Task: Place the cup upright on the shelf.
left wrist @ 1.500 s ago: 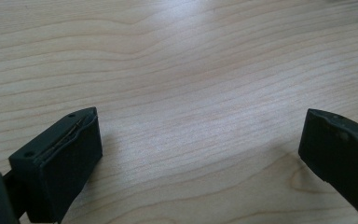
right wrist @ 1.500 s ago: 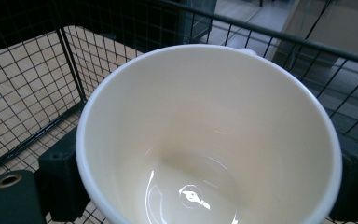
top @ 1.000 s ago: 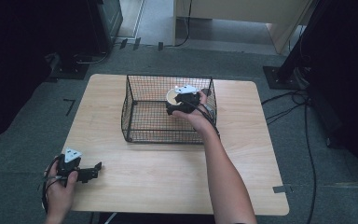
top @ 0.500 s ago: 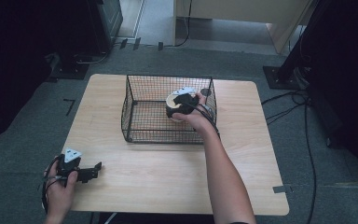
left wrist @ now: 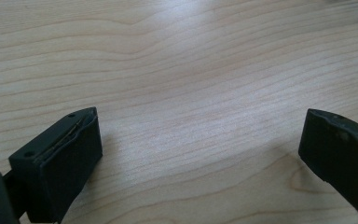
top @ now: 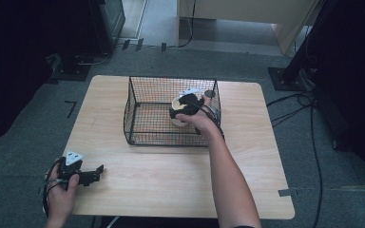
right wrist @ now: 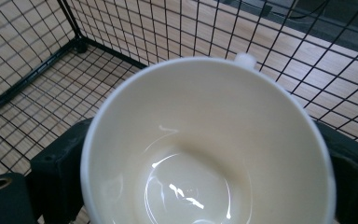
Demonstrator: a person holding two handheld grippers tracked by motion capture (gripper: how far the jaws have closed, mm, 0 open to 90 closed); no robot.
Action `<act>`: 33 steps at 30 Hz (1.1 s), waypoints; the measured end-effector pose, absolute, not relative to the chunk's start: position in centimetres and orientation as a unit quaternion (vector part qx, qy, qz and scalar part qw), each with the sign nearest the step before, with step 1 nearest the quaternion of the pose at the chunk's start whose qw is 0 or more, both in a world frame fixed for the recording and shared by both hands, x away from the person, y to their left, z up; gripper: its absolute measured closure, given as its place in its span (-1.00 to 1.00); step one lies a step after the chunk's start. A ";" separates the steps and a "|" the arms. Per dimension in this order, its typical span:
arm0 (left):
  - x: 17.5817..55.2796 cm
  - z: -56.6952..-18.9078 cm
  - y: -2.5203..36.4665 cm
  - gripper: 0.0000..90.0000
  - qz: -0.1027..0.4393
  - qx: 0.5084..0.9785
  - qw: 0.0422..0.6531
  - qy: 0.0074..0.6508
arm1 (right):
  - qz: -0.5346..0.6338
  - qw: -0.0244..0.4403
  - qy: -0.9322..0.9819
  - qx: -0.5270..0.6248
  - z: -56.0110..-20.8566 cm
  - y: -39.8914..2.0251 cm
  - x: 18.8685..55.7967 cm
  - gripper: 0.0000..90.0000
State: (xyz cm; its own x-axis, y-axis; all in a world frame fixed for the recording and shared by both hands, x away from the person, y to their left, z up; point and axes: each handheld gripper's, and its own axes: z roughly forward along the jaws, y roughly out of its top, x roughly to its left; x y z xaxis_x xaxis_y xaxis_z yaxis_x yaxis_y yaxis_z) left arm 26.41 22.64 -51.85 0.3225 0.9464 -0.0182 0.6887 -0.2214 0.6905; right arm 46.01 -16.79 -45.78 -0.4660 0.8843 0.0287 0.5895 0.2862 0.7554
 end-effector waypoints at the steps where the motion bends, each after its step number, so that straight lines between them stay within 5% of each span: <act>1: 26.4 -51.8 22.6 -1.00 0.210 0.753 0.307 0.543 | 0.362 0.203 0.776 0.475 -45.8 -16.8 46.0 -0.87; 5: 26.4 -51.8 22.6 -1.00 0.210 0.753 0.307 0.543 | 0.371 0.196 0.779 0.466 -45.5 -16.9 45.8 -1.00; 16: 26.4 -51.9 22.6 -1.00 0.211 0.753 0.306 0.543 | 0.406 0.247 0.746 0.466 -43.7 -17.1 45.7 -1.00; 33: 26.4 -51.9 22.5 -1.00 0.213 0.755 0.302 0.542 | 0.433 0.253 0.732 0.462 -39.6 -17.5 43.0 -1.00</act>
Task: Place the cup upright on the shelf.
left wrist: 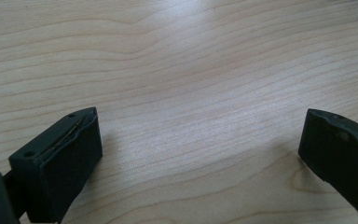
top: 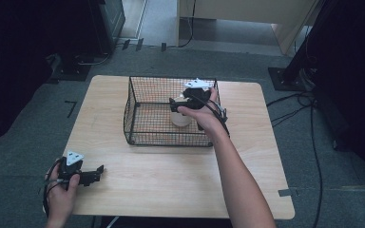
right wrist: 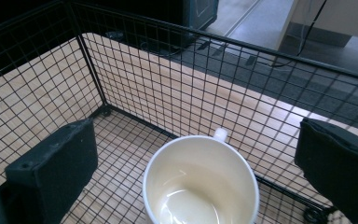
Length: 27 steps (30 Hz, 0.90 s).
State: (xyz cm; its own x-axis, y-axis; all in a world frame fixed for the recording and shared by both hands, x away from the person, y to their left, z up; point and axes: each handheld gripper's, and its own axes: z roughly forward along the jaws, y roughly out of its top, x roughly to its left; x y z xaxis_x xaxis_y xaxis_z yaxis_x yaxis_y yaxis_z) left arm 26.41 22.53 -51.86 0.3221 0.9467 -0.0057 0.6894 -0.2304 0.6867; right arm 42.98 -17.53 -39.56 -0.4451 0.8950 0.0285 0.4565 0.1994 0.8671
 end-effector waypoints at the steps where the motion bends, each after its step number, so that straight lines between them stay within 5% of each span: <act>1: 26.4 -51.9 22.5 -1.00 0.213 0.755 0.302 0.542 | 0.434 0.254 0.729 0.465 -39.2 -17.7 42.5 -1.00; 27: 26.4 -51.9 22.4 -1.00 0.215 0.755 0.301 0.541 | 0.439 0.253 0.734 0.452 -39.8 -20.5 34.0 -1.00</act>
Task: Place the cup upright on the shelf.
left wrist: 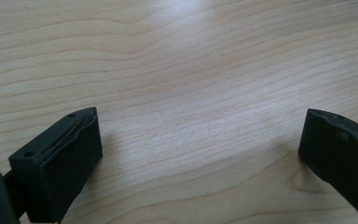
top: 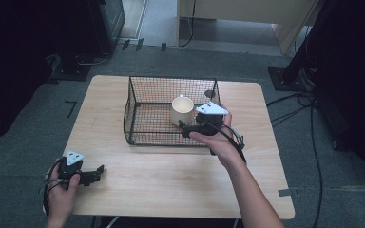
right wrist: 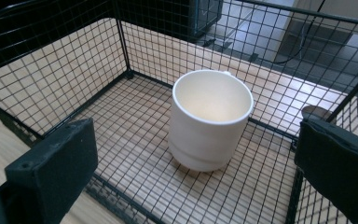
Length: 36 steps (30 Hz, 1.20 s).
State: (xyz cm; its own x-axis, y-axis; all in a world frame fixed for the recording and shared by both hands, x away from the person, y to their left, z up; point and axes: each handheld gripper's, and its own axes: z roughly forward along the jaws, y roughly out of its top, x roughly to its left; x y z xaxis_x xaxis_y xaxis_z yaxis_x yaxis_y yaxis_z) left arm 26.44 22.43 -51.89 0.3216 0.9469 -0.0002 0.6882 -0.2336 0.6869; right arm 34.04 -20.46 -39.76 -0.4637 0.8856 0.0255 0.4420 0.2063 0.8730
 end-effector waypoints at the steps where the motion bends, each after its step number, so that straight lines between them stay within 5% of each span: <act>1: 26.4 -51.9 22.4 -1.00 0.216 0.756 0.300 0.541 | 0.439 0.254 0.735 0.451 -39.8 -20.6 33.8 -1.00; 36: 26.4 -51.9 22.4 -1.00 0.217 0.757 0.298 0.540 | 0.446 0.249 0.693 0.509 -44.3 -30.1 27.1 -1.00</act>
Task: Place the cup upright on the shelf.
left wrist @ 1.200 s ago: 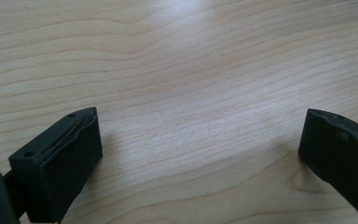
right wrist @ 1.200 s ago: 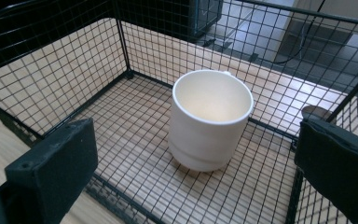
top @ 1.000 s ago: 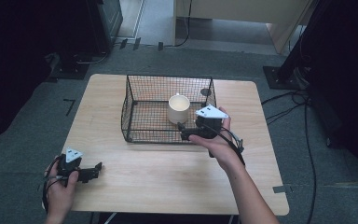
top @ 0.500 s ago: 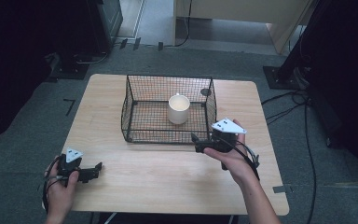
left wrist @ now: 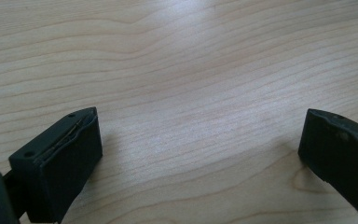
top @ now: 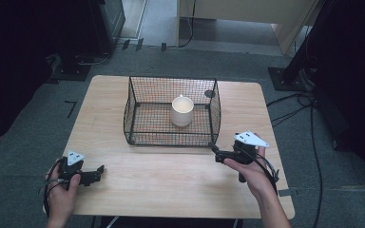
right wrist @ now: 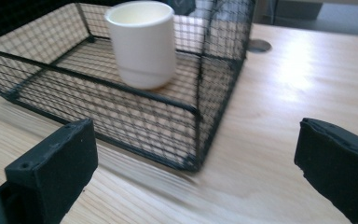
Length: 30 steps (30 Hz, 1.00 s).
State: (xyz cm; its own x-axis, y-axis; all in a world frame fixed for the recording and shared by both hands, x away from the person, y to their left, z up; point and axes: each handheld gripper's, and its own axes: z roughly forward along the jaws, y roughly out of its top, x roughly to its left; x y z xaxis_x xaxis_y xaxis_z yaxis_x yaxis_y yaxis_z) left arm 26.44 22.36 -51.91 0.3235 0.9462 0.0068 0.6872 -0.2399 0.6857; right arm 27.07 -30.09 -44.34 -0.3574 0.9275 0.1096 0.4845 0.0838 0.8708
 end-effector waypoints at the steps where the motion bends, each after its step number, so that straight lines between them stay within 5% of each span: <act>1: 26.4 -51.9 22.4 -1.00 0.217 0.757 0.298 0.540 | 0.445 0.247 0.691 0.514 -44.6 -30.5 27.0 -1.00; 30: 26.4 -51.9 22.4 -1.00 0.217 0.758 0.297 0.539 | 0.386 0.256 0.661 0.590 -50.4 -38.1 24.4 -1.00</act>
